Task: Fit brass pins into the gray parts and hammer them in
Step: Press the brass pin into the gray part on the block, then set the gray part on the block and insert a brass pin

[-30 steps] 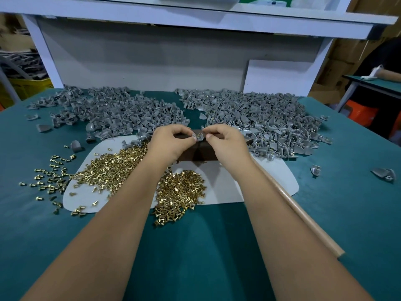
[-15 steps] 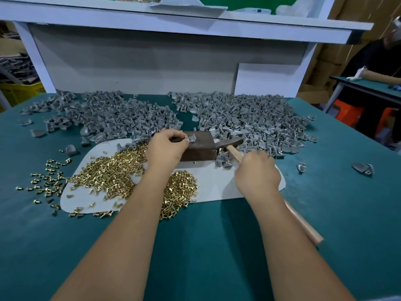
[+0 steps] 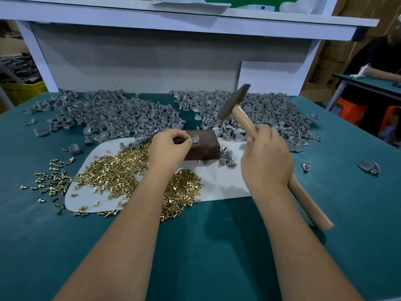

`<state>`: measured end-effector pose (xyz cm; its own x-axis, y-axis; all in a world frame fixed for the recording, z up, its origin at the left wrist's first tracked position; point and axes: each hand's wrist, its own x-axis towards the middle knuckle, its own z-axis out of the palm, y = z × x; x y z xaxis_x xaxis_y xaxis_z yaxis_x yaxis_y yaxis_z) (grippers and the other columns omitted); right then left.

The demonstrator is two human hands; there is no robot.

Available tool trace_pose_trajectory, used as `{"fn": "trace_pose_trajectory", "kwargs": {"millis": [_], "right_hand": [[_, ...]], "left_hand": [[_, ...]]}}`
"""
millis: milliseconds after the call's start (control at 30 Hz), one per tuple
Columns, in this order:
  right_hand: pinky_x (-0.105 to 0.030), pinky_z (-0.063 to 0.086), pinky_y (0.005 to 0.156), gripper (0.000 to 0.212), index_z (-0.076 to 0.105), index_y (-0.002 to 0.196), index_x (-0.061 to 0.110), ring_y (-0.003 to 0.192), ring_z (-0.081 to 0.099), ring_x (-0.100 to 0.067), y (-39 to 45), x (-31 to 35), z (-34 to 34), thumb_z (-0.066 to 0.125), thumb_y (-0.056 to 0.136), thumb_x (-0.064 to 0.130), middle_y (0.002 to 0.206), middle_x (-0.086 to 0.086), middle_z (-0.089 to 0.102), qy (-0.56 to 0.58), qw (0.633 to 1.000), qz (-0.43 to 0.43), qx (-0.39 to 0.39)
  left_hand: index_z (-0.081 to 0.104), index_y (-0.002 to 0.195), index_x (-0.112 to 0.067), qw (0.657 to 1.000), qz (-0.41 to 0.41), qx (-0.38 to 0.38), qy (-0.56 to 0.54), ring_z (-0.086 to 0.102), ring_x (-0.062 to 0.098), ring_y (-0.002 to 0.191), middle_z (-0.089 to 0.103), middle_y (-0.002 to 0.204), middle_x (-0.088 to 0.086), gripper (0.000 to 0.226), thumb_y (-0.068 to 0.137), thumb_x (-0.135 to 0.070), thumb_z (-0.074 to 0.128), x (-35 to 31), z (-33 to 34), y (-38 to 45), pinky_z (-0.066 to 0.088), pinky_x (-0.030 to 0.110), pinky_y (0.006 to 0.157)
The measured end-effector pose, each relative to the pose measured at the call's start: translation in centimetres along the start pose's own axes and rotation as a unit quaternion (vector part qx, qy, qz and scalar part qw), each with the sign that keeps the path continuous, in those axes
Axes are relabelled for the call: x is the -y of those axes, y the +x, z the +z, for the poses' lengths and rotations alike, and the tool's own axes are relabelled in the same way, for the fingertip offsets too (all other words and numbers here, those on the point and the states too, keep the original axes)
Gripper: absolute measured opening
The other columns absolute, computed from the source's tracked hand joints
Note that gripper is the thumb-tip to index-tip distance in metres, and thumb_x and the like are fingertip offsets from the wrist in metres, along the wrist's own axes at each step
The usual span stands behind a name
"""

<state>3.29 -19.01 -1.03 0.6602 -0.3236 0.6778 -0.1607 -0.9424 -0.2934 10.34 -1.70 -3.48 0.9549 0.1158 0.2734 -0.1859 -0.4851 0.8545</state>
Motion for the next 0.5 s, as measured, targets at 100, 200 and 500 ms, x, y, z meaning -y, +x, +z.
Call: {"fn": "trace_pose_trajectory", "kwargs": {"millis": [100,200,500], "right_hand": [[-0.031,0.028,0.056,0.019,0.053,0.113,0.011,0.078,0.057,-0.030,-0.5,0.7,-0.4,0.053,0.096,0.019,0.096,-0.008,0.061,0.012,0.998,-0.054,-0.004],[-0.032,0.030,0.055,0.020,0.048,0.117,0.016,0.077,0.059,-0.030,-1.2,1.6,-0.2,0.049,0.097,0.019,0.093,-0.007,0.061,-0.029,0.996,-0.081,0.035],[-0.031,0.029,0.054,0.066,0.030,0.146,0.035,0.067,0.041,-0.023,-1.8,2.4,-0.4,0.055,0.089,0.013,0.093,-0.008,0.058,-0.051,0.988,-0.118,0.086]], "left_hand": [[0.069,0.084,-0.029,1.000,-0.006,0.005,-0.009,0.060,0.021,0.098,0.066,0.103,-0.005,0.005,0.088,-0.029,0.068,-0.1,0.0,-0.4,0.054,0.043,0.087],[0.065,0.074,-0.036,1.000,-0.014,0.003,0.003,0.057,0.025,0.115,0.067,0.114,-0.003,0.015,0.088,-0.032,0.068,-0.3,-0.1,-0.5,0.047,0.048,0.098],[0.062,0.066,-0.040,0.999,-0.036,-0.004,0.008,0.053,0.022,0.127,0.069,0.116,-0.009,0.024,0.087,-0.037,0.071,-0.4,-0.1,-0.6,0.039,0.052,0.106]]}}
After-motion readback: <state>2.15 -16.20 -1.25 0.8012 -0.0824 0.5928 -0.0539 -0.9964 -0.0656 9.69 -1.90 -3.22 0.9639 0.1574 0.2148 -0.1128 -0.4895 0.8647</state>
